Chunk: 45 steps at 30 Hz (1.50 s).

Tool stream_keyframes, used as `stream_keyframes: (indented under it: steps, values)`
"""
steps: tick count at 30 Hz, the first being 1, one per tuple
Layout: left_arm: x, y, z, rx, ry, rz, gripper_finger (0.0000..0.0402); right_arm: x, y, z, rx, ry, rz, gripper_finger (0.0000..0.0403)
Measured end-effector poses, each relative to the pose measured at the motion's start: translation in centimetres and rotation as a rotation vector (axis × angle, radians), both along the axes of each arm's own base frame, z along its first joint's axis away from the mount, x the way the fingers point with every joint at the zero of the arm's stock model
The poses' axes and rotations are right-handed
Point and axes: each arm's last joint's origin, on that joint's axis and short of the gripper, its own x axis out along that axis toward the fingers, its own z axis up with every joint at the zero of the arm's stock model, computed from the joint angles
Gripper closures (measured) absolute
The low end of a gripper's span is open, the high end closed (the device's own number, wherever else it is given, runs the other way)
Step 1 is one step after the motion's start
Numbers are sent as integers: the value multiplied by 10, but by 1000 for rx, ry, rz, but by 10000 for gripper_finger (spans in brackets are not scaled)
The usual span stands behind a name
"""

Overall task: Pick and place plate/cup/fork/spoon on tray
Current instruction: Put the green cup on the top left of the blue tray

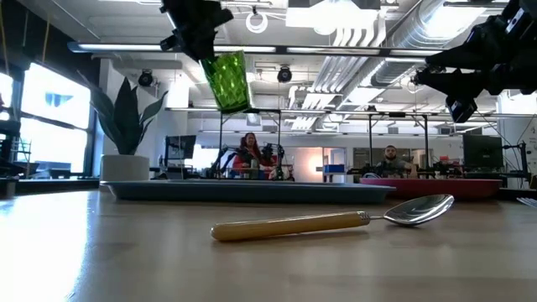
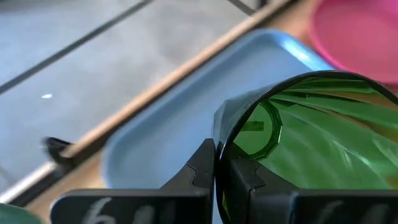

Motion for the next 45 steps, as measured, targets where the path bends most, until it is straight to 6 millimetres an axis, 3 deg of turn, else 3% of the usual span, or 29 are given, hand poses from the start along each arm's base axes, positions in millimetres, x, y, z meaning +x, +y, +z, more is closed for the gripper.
stream_keyframes:
  steps: [10,18,45]
  values:
    - [-36,72,-5,-24,44,145,396,-1,-3,1,6,-15,-113,263]
    - [-38,107,-35,-151,108,135,396,-1,-6,2,10,-24,-194,263]
    - [-20,124,-97,-417,246,238,396,-1,-7,3,38,-32,-227,263]
